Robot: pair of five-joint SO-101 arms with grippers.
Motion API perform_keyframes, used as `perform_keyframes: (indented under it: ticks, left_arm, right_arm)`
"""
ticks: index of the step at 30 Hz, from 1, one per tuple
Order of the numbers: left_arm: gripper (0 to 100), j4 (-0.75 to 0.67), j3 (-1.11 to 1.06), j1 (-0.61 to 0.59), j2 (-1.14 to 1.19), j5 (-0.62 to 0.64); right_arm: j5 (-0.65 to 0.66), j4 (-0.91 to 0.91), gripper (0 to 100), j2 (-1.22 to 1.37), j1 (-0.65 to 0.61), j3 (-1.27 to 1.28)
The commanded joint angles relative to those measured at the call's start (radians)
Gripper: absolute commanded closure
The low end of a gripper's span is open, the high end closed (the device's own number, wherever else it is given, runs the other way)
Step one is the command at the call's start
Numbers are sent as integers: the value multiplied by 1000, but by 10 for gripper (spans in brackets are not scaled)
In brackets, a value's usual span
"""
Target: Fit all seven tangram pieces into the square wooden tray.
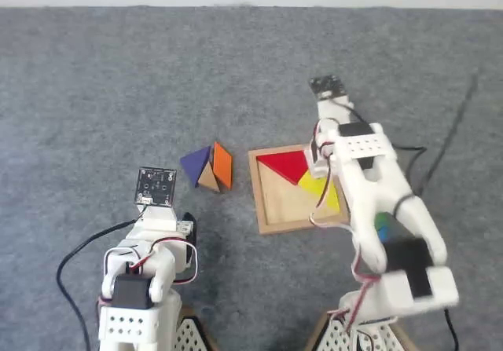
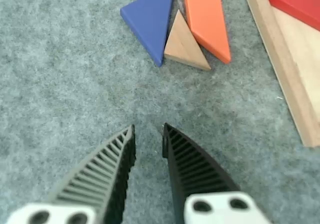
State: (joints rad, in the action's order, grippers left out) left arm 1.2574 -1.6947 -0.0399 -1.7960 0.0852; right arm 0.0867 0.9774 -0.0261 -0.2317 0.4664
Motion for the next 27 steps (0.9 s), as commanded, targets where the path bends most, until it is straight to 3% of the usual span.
perform_keyframes:
  ticks: [1,5,14,21,27]
  left_arm:
    - [907,6,13,3,-20,-5]
    - [907,6,13,3,-20,-5]
    - [907,6,13,3,-20,-5]
    - [907,6,13,3,-20,-5]
    - [907,6,13,3,-20,-5]
  right_arm:
    - [3,88,854,-217,12,-15]
    - [3,105,854,-309,-5,61]
    - [-43,31,854,-323,-171,114]
    - [-35,33,855,-559,-56,221]
    - [64,67,855,-799,65,446]
